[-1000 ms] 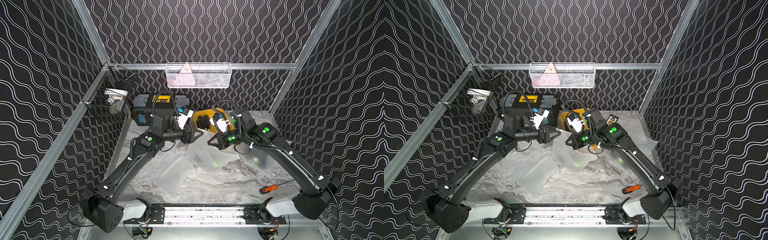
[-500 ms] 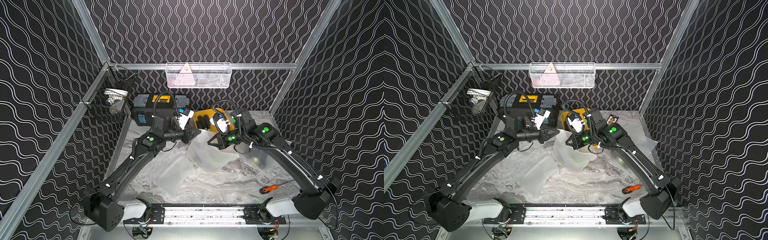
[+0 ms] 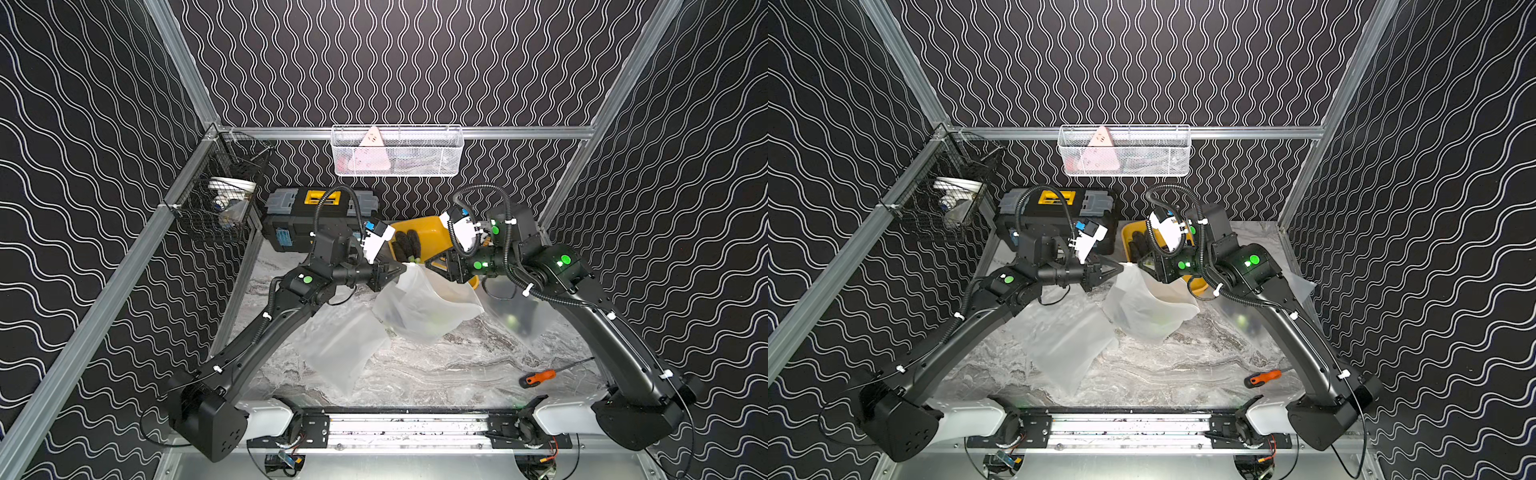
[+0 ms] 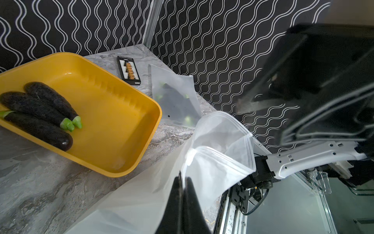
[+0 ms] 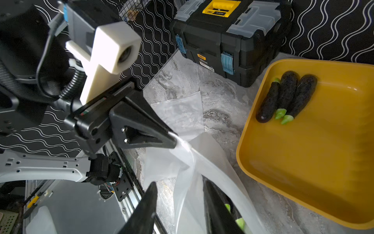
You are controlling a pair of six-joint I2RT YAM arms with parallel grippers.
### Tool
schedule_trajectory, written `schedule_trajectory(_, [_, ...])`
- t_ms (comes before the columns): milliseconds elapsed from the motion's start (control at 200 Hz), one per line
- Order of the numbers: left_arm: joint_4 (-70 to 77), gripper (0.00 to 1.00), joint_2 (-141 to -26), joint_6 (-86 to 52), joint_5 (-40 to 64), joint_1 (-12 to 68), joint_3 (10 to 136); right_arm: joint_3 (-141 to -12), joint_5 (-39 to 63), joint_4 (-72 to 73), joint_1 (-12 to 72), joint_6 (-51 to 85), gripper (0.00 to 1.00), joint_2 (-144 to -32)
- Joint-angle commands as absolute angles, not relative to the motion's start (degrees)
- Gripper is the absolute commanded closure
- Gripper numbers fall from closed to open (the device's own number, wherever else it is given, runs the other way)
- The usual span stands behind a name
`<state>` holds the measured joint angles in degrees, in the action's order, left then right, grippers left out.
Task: Place the eggplant in a zip-top bag and seal the zipper
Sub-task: Zip the zipper on the zipper food storage bag.
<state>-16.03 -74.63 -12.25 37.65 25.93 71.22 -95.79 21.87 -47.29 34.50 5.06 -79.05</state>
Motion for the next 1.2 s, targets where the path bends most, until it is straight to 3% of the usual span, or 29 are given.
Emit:
schedule_trajectory(0, [-16.45, 1.0, -74.36, -9.6, 38.12, 26.94, 71.65, -95.39, 24.18, -44.05, 34.62, 0.9, 0.59, -80.5])
schedule_trajectory(380, [-16.61, 1.0, -74.09, -8.97, 38.75, 27.42, 71.45, -94.24, 30.18, -42.36, 34.72, -4.45, 0.58, -83.32])
schedule_trajectory(615, [-15.92, 1.0, -73.99, -9.14, 38.99, 27.42, 71.45, -92.39, 32.95, -42.71, 34.77, -6.84, 0.64, -83.32])
schedule_trajectory(961, [-15.55, 1.0, -73.41, -9.47, 38.87, 27.37, 71.03, -90.62, 32.52, -41.84, 34.78, -7.21, 0.88, -82.75])
schedule_trajectory(1196, [-15.64, 1.0, -72.41, -10.18, 31.29, 27.29, 70.75, -89.27, 31.06, -41.19, 34.62, -6.16, 0.89, -82.01])
